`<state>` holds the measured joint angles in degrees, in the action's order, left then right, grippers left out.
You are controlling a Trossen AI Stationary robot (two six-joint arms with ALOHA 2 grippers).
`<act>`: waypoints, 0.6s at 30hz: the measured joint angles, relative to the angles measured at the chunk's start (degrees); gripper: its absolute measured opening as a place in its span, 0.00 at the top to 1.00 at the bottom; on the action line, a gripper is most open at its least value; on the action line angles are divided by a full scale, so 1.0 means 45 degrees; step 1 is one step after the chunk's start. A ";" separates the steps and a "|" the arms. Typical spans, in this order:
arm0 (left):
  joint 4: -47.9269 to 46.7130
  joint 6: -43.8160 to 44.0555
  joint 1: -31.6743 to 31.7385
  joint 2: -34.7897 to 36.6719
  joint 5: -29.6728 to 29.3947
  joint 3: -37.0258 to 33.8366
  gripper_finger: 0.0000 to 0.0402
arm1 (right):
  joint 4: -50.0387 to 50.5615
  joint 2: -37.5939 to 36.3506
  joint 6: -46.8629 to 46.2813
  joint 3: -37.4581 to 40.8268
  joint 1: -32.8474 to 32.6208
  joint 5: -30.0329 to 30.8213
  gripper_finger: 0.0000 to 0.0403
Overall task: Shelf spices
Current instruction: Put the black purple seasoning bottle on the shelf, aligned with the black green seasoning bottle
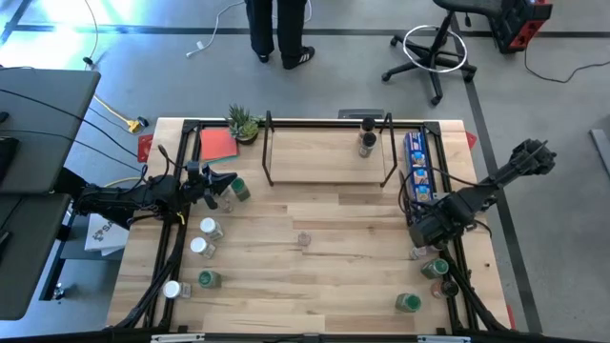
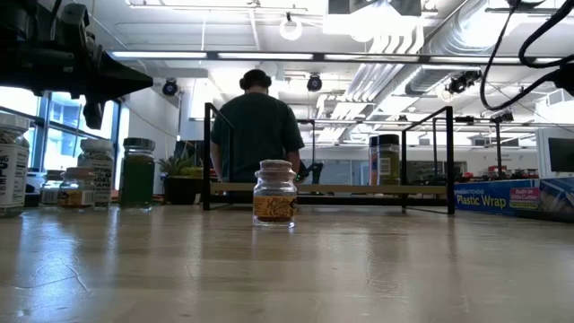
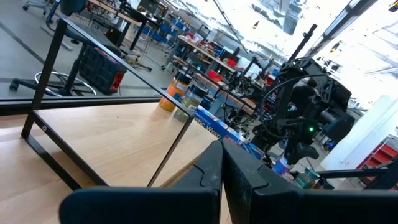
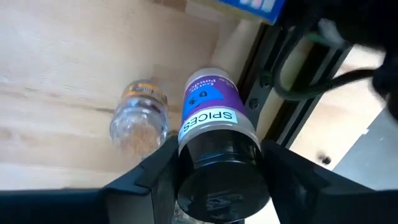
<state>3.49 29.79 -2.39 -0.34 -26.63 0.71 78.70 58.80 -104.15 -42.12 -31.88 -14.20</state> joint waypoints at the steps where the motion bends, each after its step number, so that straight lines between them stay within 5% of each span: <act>1: 0.0000 0.0009 0.0000 -0.0005 0.0002 0.0000 1.00 | 0.0274 0.0007 0.0128 -0.0236 0.0116 0.0050 0.53; 10: 0.0000 0.0022 0.0000 -0.0005 -0.0005 0.0000 1.00 | 0.2338 0.0991 0.1525 -0.4139 0.2299 0.2083 0.53; 18: 0.0000 0.0031 0.0000 -0.0005 -0.0002 0.0000 1.00 | 0.2183 0.4449 0.8900 -0.8676 0.6634 0.3163 0.53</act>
<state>3.49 29.93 -2.39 -0.36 -26.64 0.71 88.53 78.82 -64.10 -81.17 -2.03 0.04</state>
